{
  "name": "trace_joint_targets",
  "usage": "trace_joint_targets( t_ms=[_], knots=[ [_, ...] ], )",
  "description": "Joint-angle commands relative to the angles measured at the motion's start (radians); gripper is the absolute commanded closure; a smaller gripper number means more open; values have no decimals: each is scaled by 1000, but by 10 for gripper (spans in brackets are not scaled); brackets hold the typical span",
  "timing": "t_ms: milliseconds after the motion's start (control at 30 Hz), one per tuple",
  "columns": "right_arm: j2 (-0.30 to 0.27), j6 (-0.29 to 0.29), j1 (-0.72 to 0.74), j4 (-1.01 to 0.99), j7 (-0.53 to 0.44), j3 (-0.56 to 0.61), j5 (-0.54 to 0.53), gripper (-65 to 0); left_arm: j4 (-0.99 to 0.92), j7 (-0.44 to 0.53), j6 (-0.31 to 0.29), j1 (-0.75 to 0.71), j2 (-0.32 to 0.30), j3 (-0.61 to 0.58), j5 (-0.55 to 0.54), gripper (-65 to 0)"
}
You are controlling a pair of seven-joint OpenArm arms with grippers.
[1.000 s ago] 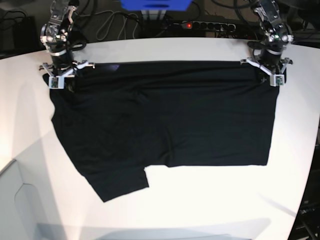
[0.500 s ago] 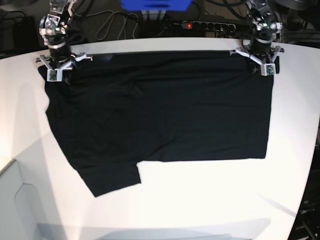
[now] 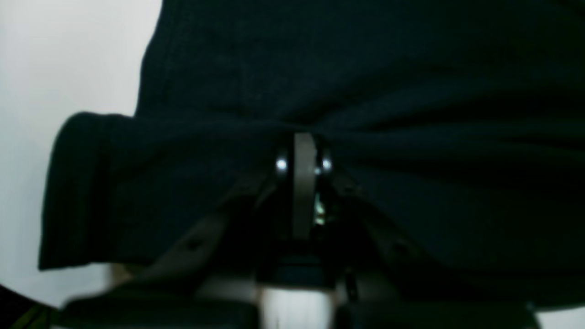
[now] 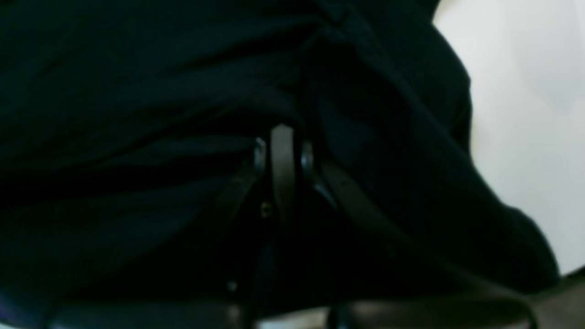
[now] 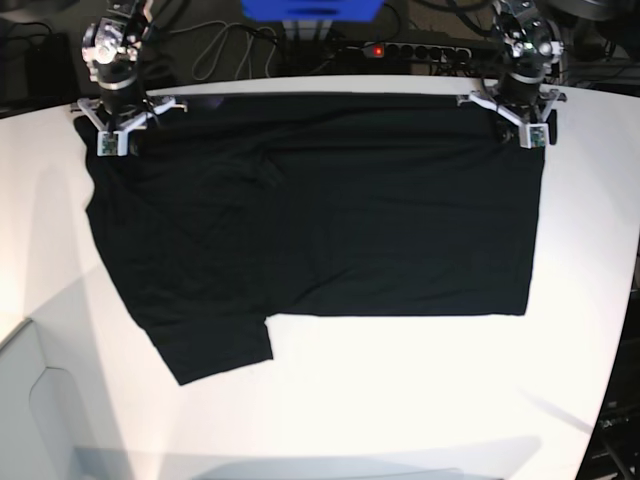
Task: Fold the T-shirt properly
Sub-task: 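Grasp the collar edge with both grippers and pull it taut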
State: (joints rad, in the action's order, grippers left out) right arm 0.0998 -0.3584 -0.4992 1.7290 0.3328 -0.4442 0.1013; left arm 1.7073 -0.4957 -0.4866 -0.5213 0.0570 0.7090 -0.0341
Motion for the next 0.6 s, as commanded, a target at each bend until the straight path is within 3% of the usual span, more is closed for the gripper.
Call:
trace_joint_targets(
  t_ms=[0,100,567],
  knots=[
    [5,17,-9,18,55,-5,25,0,17,-39,2,-18,10,5,10,-12],
    [31,17,17,65,55,-3,27,0,56,-39,2,-18,13,5,-23,-13],
    [35,17,44,213,55,35,25,0,162,-39,2,-6,16,8,-31,-13]
  ],
)
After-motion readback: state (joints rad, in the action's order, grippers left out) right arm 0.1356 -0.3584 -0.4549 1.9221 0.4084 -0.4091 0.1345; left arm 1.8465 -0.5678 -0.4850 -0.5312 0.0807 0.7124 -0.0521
